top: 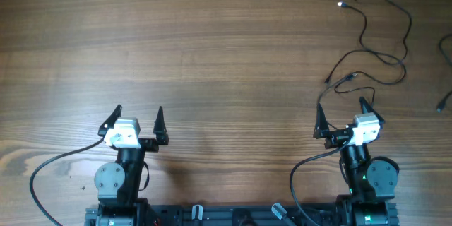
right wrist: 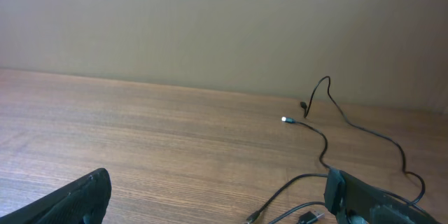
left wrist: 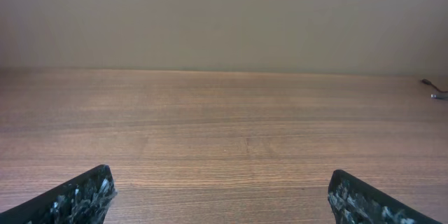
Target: Untangle cables
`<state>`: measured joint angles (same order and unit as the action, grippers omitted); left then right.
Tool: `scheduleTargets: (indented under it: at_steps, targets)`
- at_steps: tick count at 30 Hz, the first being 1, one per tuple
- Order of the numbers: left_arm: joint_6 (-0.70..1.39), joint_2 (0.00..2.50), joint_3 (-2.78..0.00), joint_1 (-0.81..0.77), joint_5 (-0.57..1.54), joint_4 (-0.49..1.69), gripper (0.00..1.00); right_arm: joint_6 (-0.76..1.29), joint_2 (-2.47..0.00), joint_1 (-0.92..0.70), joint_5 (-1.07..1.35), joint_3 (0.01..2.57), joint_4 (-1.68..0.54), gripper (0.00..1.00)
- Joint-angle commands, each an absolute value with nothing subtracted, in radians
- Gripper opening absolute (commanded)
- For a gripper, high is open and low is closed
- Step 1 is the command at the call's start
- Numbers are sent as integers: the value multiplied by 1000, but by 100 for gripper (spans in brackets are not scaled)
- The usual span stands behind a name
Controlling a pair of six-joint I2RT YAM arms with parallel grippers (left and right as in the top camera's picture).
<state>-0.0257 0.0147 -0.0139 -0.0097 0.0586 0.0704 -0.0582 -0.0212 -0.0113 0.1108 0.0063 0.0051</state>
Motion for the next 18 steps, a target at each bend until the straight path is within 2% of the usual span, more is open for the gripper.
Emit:
scheduleTargets:
  at_steps: [1,18]
  targets:
    - [-49,4,-6,-2,74,71,100,-72,-4,-5,112,5,9,100]
    - [-49,4,-6,-2,74,71,100,-72,-4,20,112,5,7,100]
